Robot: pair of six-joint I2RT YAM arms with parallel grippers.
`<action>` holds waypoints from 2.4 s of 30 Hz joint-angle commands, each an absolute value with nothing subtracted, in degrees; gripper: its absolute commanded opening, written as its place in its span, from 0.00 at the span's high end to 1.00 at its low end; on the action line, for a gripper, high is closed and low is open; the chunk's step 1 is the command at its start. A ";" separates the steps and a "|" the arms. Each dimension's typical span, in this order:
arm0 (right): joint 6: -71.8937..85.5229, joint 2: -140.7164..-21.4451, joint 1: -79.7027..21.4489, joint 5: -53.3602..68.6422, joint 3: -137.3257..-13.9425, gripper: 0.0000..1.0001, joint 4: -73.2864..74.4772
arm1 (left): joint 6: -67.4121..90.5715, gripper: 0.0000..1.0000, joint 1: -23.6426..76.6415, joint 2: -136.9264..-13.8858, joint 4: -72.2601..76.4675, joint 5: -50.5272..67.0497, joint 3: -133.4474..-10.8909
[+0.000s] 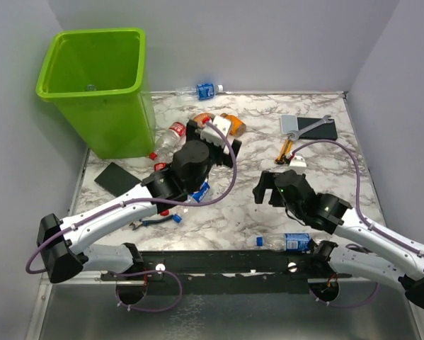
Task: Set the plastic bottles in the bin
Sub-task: Place the plastic bottle in the trash bin, then pick up the plastic bottle from the corner of the board, then place the plastic bottle at the center of the board.
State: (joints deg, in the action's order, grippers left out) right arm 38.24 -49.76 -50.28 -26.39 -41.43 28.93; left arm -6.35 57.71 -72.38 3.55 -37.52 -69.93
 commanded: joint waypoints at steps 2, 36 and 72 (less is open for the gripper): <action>55.28 -46.44 -50.28 -29.48 -37.72 0.00 37.87 | 13.06 0.01 58.23 -64.76 -3.96 -7.89 -52.70; 56.78 -23.67 -50.27 -39.58 -39.61 0.00 42.10 | -25.87 0.42 76.27 -102.15 6.85 9.49 -55.15; 42.85 -53.59 -29.45 -18.28 -37.67 0.02 18.85 | -51.49 1.00 58.28 -87.41 0.09 1.78 -45.03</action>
